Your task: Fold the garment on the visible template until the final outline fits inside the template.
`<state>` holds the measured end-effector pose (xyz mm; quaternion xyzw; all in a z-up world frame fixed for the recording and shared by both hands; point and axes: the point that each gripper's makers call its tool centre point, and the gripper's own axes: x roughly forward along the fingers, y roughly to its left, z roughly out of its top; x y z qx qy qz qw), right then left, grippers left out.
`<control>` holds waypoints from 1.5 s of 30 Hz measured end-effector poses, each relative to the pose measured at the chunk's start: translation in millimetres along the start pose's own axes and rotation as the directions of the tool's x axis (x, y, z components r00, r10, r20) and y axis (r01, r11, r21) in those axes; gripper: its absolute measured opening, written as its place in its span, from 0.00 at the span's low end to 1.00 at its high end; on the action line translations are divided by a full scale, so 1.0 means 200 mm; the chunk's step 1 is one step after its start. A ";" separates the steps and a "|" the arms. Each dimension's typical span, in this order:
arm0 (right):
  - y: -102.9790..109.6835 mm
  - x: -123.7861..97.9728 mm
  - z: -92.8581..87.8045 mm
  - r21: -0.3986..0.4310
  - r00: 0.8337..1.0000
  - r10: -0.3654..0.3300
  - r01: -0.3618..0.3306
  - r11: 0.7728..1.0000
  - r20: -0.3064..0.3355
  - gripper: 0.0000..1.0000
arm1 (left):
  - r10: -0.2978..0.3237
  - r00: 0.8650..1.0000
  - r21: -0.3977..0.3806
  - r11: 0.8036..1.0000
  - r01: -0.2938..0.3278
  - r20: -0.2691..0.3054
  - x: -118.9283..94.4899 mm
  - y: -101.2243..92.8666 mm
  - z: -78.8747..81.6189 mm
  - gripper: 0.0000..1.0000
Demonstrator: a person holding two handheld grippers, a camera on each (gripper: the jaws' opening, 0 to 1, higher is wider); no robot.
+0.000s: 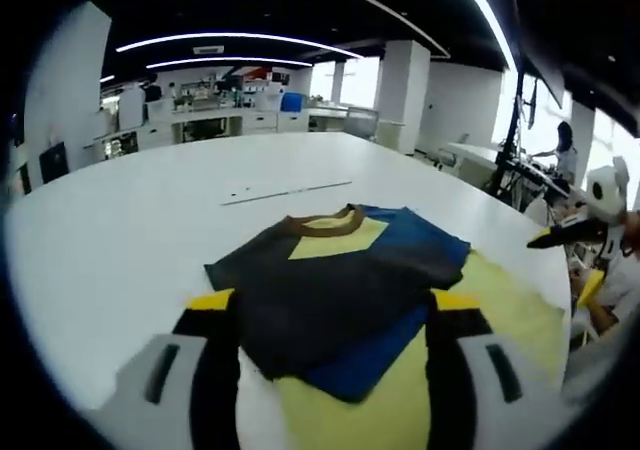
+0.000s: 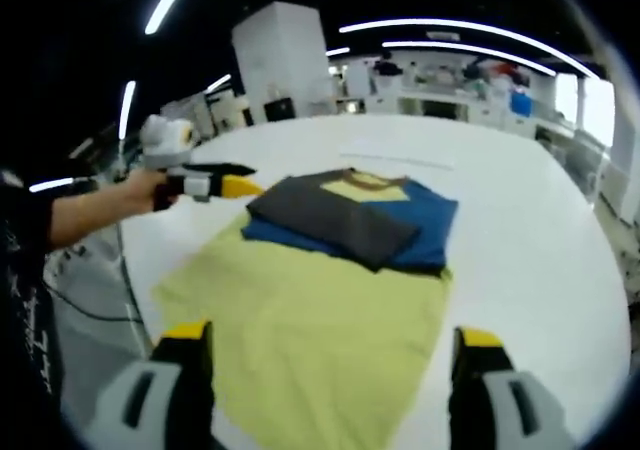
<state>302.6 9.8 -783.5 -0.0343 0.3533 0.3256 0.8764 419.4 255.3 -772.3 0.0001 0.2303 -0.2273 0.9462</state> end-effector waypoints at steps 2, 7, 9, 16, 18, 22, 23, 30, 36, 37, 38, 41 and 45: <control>0.00 0.00 0.00 0.002 1.000 0.002 -0.002 1.000 -0.001 0.99 | 0.009 1.000 0.000 1.000 -0.009 0.000 -0.01 0.03 -0.01 0.66; 0.00 0.01 0.00 0.001 1.000 0.004 -0.004 1.000 -0.004 0.99 | 0.060 0.998 -0.011 0.998 -0.061 -0.011 -0.06 0.14 -0.07 0.57; 0.00 0.01 0.01 0.002 1.000 0.003 -0.003 1.000 -0.002 0.99 | 0.074 0.997 -0.011 0.997 -0.074 -0.019 -0.08 0.16 -0.09 0.53; 0.01 0.01 0.01 -0.001 1.000 0.002 -0.002 1.000 -0.003 0.99 | 0.106 0.993 -0.026 0.994 -0.107 -0.043 -0.12 0.26 -0.19 0.41; 0.01 0.02 0.01 -0.001 1.000 0.003 -0.003 1.000 -0.003 0.99 | 0.120 0.992 -0.031 0.992 -0.122 -0.050 -0.12 0.28 -0.21 0.38; 0.00 0.02 0.01 -0.002 1.000 0.002 -0.002 1.000 -0.004 0.99 | 0.130 0.989 -0.029 0.991 -0.132 -0.066 -0.11 0.29 -0.24 0.34; 0.00 0.02 0.01 -0.001 1.000 0.001 -0.001 1.000 -0.004 0.99 | 0.128 0.989 -0.029 0.991 -0.130 -0.075 -0.11 0.29 -0.26 0.33; -0.02 0.01 -0.01 0.014 1.000 -0.011 0.011 1.000 -0.005 0.99 | 0.118 0.987 -0.033 0.992 -0.122 -0.107 -0.06 0.30 -0.33 0.27; -0.04 0.01 -0.02 0.026 1.000 -0.024 0.024 0.999 -0.008 0.99 | 0.094 0.989 -0.035 0.995 -0.098 -0.111 -0.03 0.25 -0.33 0.22; -0.04 0.01 -0.02 0.027 1.000 -0.026 0.026 0.999 -0.009 0.99 | 0.092 0.989 -0.036 0.995 -0.097 -0.113 -0.02 0.25 -0.34 0.20; -0.04 0.01 -0.03 0.028 1.000 -0.026 0.027 0.999 -0.010 0.99 | 0.090 0.989 -0.038 0.995 -0.095 -0.115 -0.02 0.24 -0.34 0.19; -0.05 0.01 -0.03 0.033 1.000 -0.029 0.029 0.999 -0.012 0.99 | 0.073 0.990 -0.056 0.995 -0.080 -0.117 0.01 0.23 -0.34 0.16; -0.05 0.01 -0.04 0.038 0.999 -0.031 0.032 0.999 -0.014 0.99 | 0.032 0.992 -0.078 0.996 -0.042 -0.124 0.02 0.18 -0.34 0.08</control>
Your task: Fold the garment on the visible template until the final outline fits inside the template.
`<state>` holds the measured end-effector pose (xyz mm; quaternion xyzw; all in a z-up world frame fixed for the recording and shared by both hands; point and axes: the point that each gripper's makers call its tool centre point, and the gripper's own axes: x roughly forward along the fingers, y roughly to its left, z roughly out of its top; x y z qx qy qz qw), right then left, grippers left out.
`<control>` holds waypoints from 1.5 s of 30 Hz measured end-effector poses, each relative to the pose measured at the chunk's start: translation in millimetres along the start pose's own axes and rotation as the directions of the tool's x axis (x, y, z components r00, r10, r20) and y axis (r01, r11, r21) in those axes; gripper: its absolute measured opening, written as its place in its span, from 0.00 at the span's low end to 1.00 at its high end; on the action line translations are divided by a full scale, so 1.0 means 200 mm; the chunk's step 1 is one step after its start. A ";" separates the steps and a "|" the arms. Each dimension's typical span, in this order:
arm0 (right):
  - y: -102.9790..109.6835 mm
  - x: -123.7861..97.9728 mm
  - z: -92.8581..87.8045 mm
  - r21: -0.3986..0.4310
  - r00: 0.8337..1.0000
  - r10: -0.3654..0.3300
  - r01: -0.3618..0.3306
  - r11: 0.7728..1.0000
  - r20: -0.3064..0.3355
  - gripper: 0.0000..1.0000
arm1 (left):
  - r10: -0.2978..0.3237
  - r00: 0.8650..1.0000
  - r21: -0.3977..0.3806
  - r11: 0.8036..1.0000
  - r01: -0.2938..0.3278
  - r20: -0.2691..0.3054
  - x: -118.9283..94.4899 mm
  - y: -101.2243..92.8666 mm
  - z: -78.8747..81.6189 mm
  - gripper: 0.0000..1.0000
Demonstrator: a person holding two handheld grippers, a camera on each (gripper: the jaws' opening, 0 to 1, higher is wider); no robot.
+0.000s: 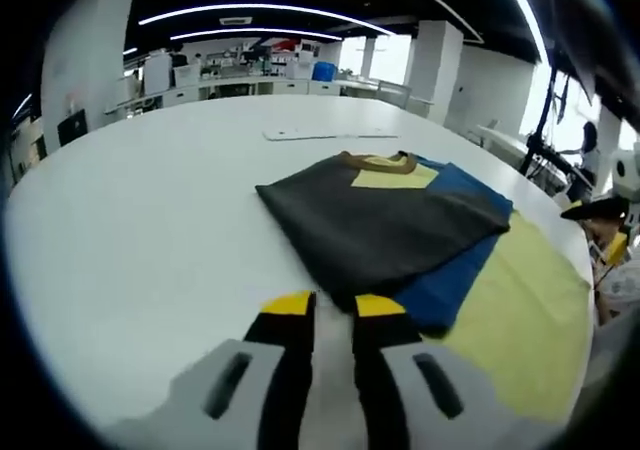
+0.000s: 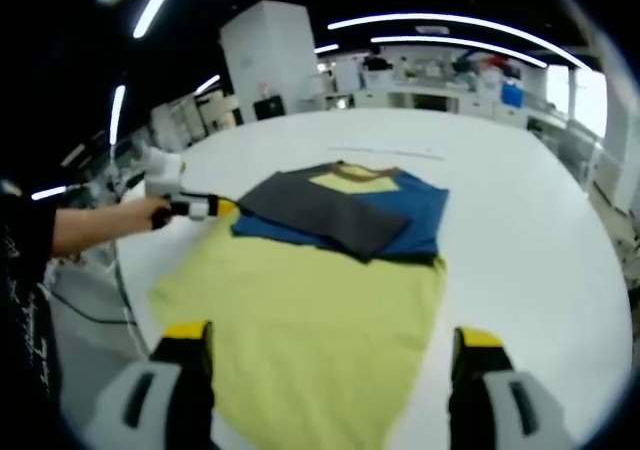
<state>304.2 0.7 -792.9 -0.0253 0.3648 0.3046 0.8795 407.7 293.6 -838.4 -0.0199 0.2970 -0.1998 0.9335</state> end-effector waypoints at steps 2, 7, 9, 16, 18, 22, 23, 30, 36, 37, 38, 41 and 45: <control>0.00 0.00 -0.01 0.001 1.000 -0.001 0.001 1.000 -0.003 0.99 | -0.011 1.000 -0.020 1.000 0.011 -0.011 0.01 -0.01 -0.01 0.03; 0.02 0.00 0.00 0.003 1.000 0.000 0.000 1.000 -0.001 0.99 | -0.017 1.000 -0.024 1.000 0.016 -0.022 0.01 -0.01 -0.01 0.00; 0.02 0.00 0.00 0.003 1.000 0.002 -0.002 1.000 0.002 0.99 | -0.006 1.000 -0.019 1.000 0.006 -0.026 -0.01 0.00 -0.01 0.00; 0.01 0.00 0.00 0.004 1.000 0.000 0.000 1.000 0.004 0.99 | 0.049 0.998 0.046 0.998 -0.047 -0.031 -0.04 0.06 0.01 0.00; 0.01 0.00 0.00 0.002 1.000 0.000 0.000 1.000 0.005 0.99 | 0.055 0.998 0.066 0.996 -0.053 -0.034 -0.04 0.07 0.01 0.00; 0.00 0.00 0.01 0.003 1.000 -0.001 0.001 1.000 0.010 0.99 | 0.073 0.997 0.080 0.994 -0.070 -0.030 -0.04 0.09 0.02 0.00; 0.00 0.00 0.01 0.004 1.000 -0.001 0.001 1.000 0.010 0.99 | 0.082 0.996 0.085 0.993 -0.080 -0.030 -0.05 0.10 0.02 0.00; 0.00 -0.01 0.00 0.009 1.000 -0.006 0.006 1.000 0.008 0.99 | 0.105 0.994 0.090 0.991 -0.102 -0.027 -0.04 0.13 0.04 0.00; 0.00 -0.01 -0.01 0.008 1.000 -0.002 0.002 1.000 0.002 0.99 | 0.118 0.992 0.097 0.989 -0.114 -0.035 -0.05 0.13 0.02 0.00; 0.00 -0.01 -0.01 0.007 1.000 -0.001 0.001 1.000 0.001 0.99 | 0.119 0.992 0.097 0.989 -0.115 -0.035 -0.05 0.13 0.03 0.00; 0.00 -0.01 -0.02 0.006 1.000 0.000 0.000 1.000 -0.002 0.99 | 0.119 0.992 0.100 0.988 -0.115 -0.035 -0.05 0.13 0.03 0.00; 0.01 -0.01 -0.02 -0.001 1.000 0.010 -0.010 1.000 -0.010 0.99 | 0.119 0.992 0.108 0.988 -0.115 -0.036 -0.05 0.13 0.03 0.00; 0.03 -0.01 -0.03 -0.016 0.999 0.026 -0.026 1.000 -0.023 0.99 | 0.110 0.993 0.105 0.989 -0.106 -0.031 -0.06 0.12 0.02 0.00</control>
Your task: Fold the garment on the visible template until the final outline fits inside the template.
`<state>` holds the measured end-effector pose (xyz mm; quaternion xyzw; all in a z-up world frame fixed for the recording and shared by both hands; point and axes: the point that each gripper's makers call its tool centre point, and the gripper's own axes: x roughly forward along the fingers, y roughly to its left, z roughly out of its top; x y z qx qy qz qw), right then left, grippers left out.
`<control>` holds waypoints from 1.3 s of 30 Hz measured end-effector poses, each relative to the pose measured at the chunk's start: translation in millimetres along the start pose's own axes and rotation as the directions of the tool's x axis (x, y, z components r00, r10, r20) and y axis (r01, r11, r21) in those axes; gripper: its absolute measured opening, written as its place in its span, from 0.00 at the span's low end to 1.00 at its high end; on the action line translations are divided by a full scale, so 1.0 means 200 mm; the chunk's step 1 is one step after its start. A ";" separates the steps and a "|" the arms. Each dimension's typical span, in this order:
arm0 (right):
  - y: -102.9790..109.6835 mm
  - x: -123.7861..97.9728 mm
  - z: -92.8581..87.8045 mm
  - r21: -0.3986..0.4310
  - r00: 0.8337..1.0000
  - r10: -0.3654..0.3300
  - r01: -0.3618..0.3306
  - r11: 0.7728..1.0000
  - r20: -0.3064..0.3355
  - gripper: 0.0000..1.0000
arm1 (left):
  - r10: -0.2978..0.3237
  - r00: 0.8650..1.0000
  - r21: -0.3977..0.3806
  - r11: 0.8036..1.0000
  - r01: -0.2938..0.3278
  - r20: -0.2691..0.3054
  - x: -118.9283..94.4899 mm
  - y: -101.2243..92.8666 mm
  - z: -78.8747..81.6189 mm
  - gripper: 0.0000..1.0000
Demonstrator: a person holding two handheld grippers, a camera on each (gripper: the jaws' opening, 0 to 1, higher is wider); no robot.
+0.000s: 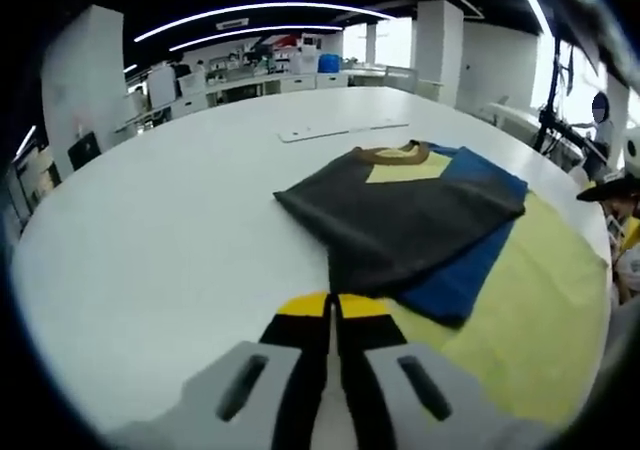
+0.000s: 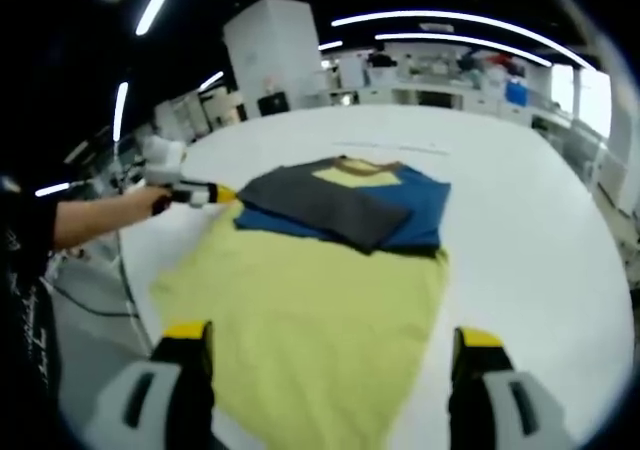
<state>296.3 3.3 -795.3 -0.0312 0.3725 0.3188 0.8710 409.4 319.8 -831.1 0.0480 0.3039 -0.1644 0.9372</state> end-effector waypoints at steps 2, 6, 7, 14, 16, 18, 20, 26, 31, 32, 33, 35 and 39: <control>0.01 0.00 0.00 -0.007 1.000 0.012 -0.012 1.000 -0.005 0.99 | 0.004 1.000 0.004 1.000 -0.003 -0.005 -0.01 0.00 -0.01 0.00; 0.03 0.00 -0.01 -0.034 0.999 0.043 -0.043 0.999 -0.018 0.99 | -0.003 1.000 -0.009 1.000 0.003 0.013 -0.05 0.01 0.00 0.02; 0.03 0.00 -0.02 -0.039 0.999 0.045 -0.046 0.998 -0.020 0.99 | -0.002 1.000 -0.003 1.000 0.002 0.020 -0.07 0.00 0.01 0.06; 0.06 -0.01 -0.04 -0.081 0.996 0.081 -0.085 0.993 -0.045 0.99 | -0.064 0.997 -0.011 0.998 0.065 0.048 -0.16 -0.07 0.03 0.29; 0.07 -0.02 -0.04 -0.090 0.994 0.093 -0.097 0.991 -0.051 0.99 | -0.101 0.993 -0.013 0.995 0.102 0.059 -0.19 -0.11 0.04 0.36; 0.07 -0.03 -0.04 -0.102 0.993 0.103 -0.108 0.989 -0.052 0.99 | -0.140 0.987 -0.028 0.989 0.142 0.074 -0.23 -0.14 0.04 0.41; 0.08 -0.04 -0.05 -0.112 0.992 0.112 -0.118 0.987 -0.057 0.99 | -0.164 0.983 -0.005 0.986 0.165 0.086 -0.27 -0.16 0.04 0.44; 0.09 -0.06 -0.08 -0.140 0.987 0.141 -0.150 0.979 -0.075 0.99 | -0.248 0.966 0.030 0.969 0.246 0.077 -0.39 -0.26 0.01 0.55; 0.10 -0.07 -0.11 -0.171 0.982 0.160 -0.175 0.970 -0.098 0.99 | -0.320 0.945 0.067 0.946 0.316 0.060 -0.48 -0.37 -0.04 0.60; 0.10 -0.07 -0.12 -0.178 0.981 0.162 -0.179 0.968 -0.104 0.99 | -0.334 0.941 0.070 0.941 0.330 0.054 -0.49 -0.39 -0.05 0.60; 0.09 -0.08 -0.13 -0.186 0.980 0.163 -0.183 0.965 -0.117 0.99 | -0.341 0.939 0.073 0.939 0.337 0.048 -0.51 -0.41 -0.06 0.58; 0.09 -0.08 -0.15 -0.198 0.978 0.166 -0.189 0.962 -0.130 0.99 | -0.337 0.941 0.078 0.939 0.334 0.029 -0.53 -0.43 -0.09 0.58; 0.11 -0.09 -0.20 -0.228 0.972 0.178 -0.210 0.951 -0.154 0.99 | -0.367 0.930 0.116 0.924 0.364 0.004 -0.58 -0.50 -0.13 0.58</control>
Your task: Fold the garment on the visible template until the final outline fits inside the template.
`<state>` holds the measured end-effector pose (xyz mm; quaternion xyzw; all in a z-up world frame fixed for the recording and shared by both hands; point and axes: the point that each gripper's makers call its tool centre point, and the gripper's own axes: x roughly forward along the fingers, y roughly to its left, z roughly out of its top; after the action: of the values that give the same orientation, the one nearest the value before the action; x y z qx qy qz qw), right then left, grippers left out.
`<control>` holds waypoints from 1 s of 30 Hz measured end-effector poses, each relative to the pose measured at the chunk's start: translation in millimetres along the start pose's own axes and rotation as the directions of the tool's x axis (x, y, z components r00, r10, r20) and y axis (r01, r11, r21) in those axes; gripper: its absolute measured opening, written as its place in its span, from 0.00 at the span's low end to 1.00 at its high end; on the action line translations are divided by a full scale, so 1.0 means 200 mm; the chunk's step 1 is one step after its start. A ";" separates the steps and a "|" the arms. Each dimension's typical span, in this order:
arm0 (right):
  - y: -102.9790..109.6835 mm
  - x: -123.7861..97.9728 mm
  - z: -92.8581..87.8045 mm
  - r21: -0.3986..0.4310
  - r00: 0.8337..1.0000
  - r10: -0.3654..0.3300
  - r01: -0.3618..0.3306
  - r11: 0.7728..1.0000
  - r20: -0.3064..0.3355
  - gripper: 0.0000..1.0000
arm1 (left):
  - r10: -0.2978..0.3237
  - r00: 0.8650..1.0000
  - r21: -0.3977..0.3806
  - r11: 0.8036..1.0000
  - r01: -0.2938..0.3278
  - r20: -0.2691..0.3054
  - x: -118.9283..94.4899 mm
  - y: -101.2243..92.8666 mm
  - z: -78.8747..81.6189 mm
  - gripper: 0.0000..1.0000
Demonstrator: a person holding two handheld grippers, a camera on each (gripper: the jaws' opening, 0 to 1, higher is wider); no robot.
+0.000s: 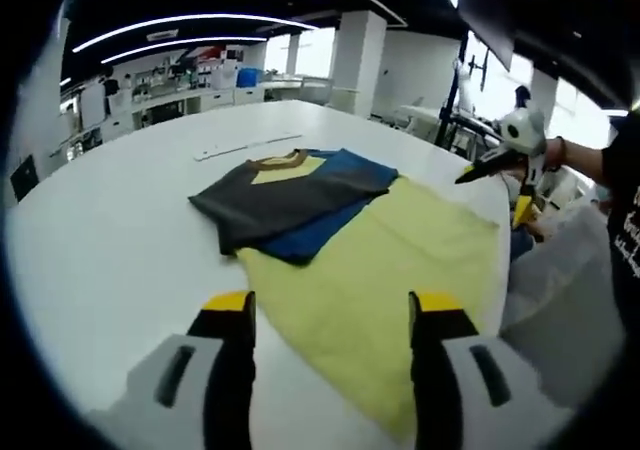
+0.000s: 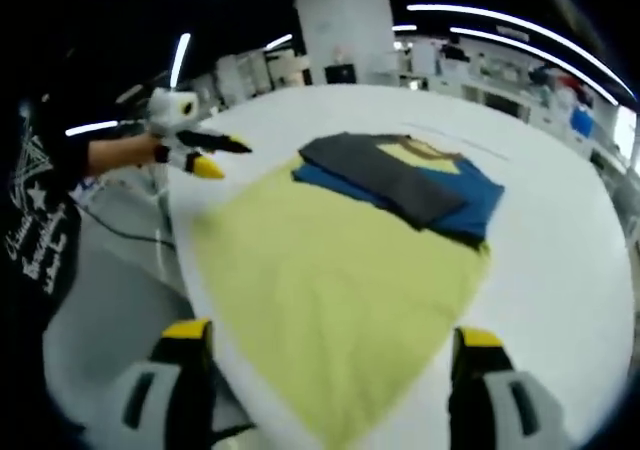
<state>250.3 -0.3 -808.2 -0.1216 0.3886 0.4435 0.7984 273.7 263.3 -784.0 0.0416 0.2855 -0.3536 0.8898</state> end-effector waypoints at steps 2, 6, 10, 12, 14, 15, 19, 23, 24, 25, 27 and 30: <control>0.01 0.00 -0.03 -0.027 1.000 0.010 -0.011 1.000 -0.021 0.96 | -0.018 1.000 0.009 1.000 0.019 -0.008 -0.01 -0.05 -0.02 0.57; 0.03 0.01 -0.07 -0.061 0.999 0.012 -0.015 0.998 -0.044 0.89 | -0.036 0.999 0.001 0.999 0.036 -0.041 -0.02 -0.11 -0.09 0.57; 0.07 0.02 -0.10 -0.074 0.998 0.026 -0.029 0.997 -0.049 0.84 | -0.052 0.996 0.020 0.998 0.054 -0.067 -0.03 -0.16 -0.15 0.55; 0.08 0.03 -0.11 -0.089 0.998 0.027 -0.032 0.996 -0.057 0.81 | -0.062 0.994 0.030 0.997 0.065 -0.086 -0.03 -0.18 -0.18 0.55; 0.09 0.03 -0.13 -0.104 0.997 0.026 -0.033 0.994 -0.068 0.80 | -0.074 0.992 0.042 0.996 0.079 -0.104 -0.03 -0.18 -0.21 0.53; 0.09 0.04 -0.14 -0.108 0.997 0.026 -0.033 0.994 -0.071 0.79 | -0.076 0.991 0.046 0.996 0.081 -0.106 -0.03 -0.18 -0.22 0.53; 0.09 0.05 -0.16 -0.144 0.996 0.020 -0.032 0.989 -0.088 0.72 | -0.092 0.988 0.031 0.995 0.097 -0.122 -0.04 -0.20 -0.27 0.51; 0.09 0.05 -0.19 -0.166 0.994 0.014 -0.031 0.986 -0.104 0.66 | -0.102 0.984 0.044 0.993 0.109 -0.148 -0.04 -0.23 -0.31 0.49; 0.09 0.05 -0.20 -0.173 0.994 0.015 -0.034 0.984 -0.109 0.65 | -0.104 0.983 0.049 0.992 0.112 -0.153 -0.05 -0.23 -0.32 0.48; 0.09 0.05 -0.21 -0.180 0.993 0.014 -0.035 0.983 -0.115 0.63 | -0.105 0.982 0.052 0.992 0.115 -0.160 -0.05 -0.25 -0.33 0.47; 0.09 0.05 -0.23 -0.192 0.992 0.010 -0.034 0.981 -0.123 0.61 | -0.109 0.979 0.062 0.991 0.121 -0.175 -0.05 -0.26 -0.35 0.45; 0.08 0.05 -0.24 -0.199 0.991 0.010 -0.037 0.979 -0.135 0.56 | -0.112 0.975 0.075 0.989 0.129 -0.191 -0.05 -0.28 -0.38 0.45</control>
<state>215.5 -11.2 -846.0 -0.2263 0.3957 0.4807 0.7491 195.2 248.8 -834.1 0.0959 0.3540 -0.4135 0.8334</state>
